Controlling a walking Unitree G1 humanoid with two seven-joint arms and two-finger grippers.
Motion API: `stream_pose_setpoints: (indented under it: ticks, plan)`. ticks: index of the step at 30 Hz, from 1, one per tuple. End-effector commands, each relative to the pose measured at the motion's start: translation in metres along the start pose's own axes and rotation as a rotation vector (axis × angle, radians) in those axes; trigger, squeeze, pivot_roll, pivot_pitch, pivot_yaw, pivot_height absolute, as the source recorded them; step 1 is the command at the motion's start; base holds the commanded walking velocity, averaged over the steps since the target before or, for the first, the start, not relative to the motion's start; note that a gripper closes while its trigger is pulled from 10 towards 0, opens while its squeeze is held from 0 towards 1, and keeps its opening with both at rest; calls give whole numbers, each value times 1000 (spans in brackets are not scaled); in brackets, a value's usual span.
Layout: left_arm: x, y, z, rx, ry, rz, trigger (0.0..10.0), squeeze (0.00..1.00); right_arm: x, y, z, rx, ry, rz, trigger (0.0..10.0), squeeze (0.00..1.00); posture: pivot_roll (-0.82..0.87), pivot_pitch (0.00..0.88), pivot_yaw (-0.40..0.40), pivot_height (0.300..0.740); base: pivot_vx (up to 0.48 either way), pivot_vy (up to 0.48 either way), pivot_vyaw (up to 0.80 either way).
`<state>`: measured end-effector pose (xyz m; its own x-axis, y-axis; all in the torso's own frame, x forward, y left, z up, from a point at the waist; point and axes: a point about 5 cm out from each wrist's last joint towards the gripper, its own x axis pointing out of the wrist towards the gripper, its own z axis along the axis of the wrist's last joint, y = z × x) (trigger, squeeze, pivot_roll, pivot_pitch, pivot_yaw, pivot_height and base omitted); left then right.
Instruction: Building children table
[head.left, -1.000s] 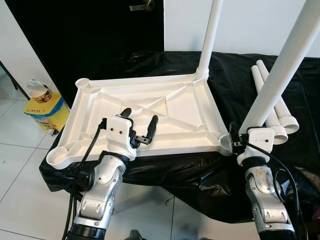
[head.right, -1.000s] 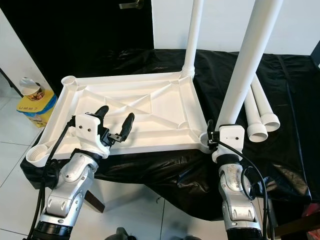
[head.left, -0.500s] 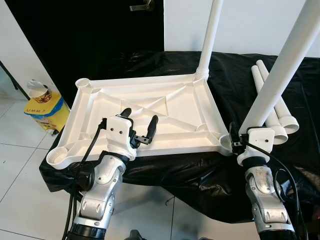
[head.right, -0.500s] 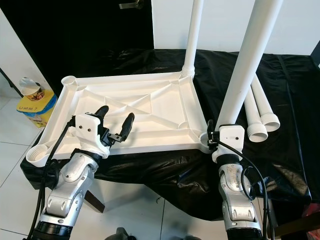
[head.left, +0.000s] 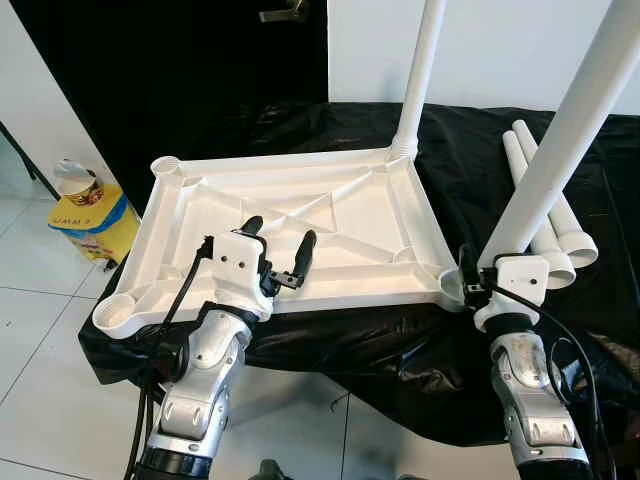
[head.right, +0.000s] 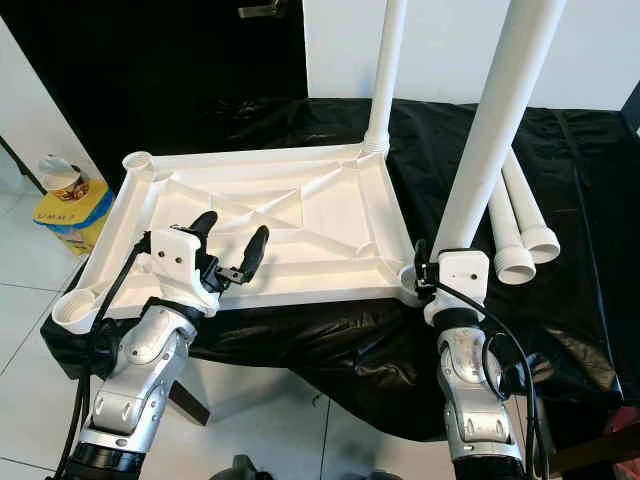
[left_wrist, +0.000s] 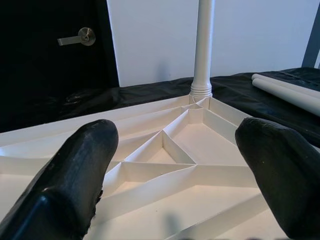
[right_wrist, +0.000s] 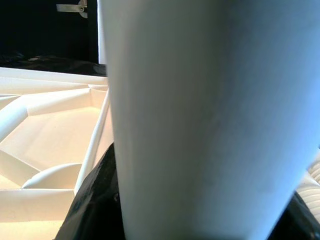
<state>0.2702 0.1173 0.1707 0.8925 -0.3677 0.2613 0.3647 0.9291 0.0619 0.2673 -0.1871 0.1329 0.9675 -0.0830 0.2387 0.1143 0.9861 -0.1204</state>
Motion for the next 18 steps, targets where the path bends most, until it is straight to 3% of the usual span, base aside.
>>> stream_pose_setpoints:
  ticks: [1, 18]
  plan:
    - [5, 17, -6, -37, 26, 98, 10000, 0, 14, 9, -14, 261, 93, -64, 10000, 0, 77, 0, -17, 740, 0, 0, 0]
    - [-3, 19, -7, -25, 26, 170, 10000, 0, 24, 17, -12, 259, 93, 6, 10000, 0, 112, 0, -77, 740, 0, 0, 0]
